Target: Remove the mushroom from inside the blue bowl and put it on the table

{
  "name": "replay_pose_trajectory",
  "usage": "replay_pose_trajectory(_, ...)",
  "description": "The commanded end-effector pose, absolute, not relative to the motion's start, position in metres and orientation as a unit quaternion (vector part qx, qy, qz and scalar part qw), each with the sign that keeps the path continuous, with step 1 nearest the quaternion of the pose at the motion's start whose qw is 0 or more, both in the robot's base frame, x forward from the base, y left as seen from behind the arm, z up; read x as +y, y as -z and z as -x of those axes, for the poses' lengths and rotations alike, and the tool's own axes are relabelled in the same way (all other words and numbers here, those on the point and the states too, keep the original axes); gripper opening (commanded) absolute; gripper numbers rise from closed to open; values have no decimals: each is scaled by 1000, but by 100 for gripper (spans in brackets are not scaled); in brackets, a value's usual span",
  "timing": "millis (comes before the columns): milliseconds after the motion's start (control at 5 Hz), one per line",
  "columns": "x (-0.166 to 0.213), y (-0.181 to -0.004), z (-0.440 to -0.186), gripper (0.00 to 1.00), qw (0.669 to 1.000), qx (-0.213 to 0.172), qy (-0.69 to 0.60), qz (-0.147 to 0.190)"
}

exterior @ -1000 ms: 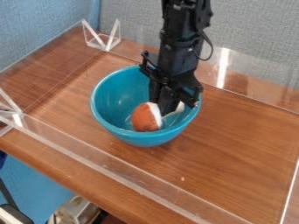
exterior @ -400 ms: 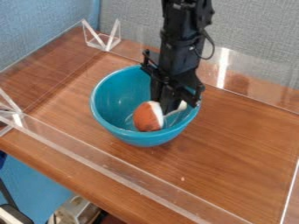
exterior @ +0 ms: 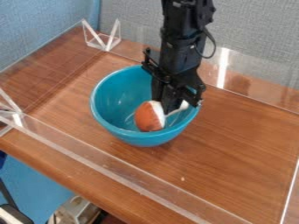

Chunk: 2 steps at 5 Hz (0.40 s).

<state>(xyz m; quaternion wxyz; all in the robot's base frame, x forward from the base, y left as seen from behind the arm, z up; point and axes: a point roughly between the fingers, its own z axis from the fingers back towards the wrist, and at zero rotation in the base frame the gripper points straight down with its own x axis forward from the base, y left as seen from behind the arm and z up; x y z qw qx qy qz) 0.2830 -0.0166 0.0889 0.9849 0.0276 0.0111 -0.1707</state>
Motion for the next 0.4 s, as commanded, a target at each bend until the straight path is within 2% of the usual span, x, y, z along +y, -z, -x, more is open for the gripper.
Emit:
replay_pose_trajectory(0,-21,-113,-286,0,983,-37,177,-30)
replay_pose_trajectory(200,-22,-114,-286,0,982,-43,180,-29)
